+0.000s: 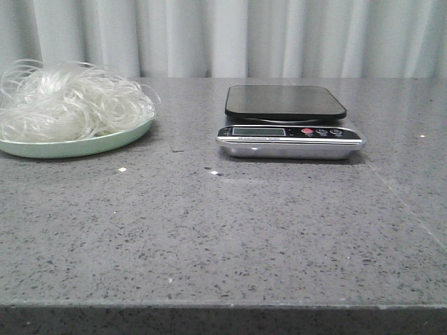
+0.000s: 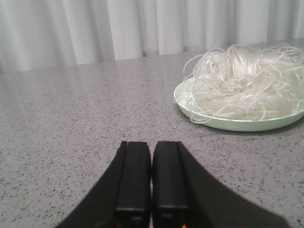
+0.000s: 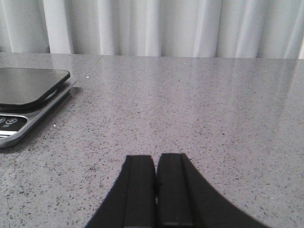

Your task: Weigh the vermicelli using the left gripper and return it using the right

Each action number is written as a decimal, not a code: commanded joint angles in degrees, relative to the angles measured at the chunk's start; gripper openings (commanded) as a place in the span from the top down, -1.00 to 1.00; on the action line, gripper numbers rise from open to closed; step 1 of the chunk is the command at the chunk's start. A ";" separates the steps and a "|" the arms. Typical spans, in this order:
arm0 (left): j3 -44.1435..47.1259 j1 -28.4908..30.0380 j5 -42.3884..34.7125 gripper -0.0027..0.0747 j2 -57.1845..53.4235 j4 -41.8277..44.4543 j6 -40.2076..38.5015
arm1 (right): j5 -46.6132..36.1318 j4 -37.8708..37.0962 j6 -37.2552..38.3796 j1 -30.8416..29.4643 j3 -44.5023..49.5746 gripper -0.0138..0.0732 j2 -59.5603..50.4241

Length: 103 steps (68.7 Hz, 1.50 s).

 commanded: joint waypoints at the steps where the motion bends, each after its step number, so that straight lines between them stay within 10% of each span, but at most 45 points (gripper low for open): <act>1: 0.40 0.00 -4.44 0.58 -1.04 -0.58 -0.58 | -4.88 -0.13 -0.16 -0.42 -0.49 0.34 -0.95; 31: 0.40 0.00 -7.54 0.58 -1.04 -0.58 -0.58 | -4.88 -0.13 -0.16 -0.42 -0.49 0.34 -0.95; 55: -2.68 0.00 -26.84 0.58 -0.92 -5.69 -0.58 | -6.09 -0.13 -0.16 -0.42 -0.49 0.34 -0.95; 103: -62.14 0.00 16.30 0.42 36.12 -5.70 -0.58 | -6.36 -0.13 -0.16 -0.42 -0.49 0.34 -0.95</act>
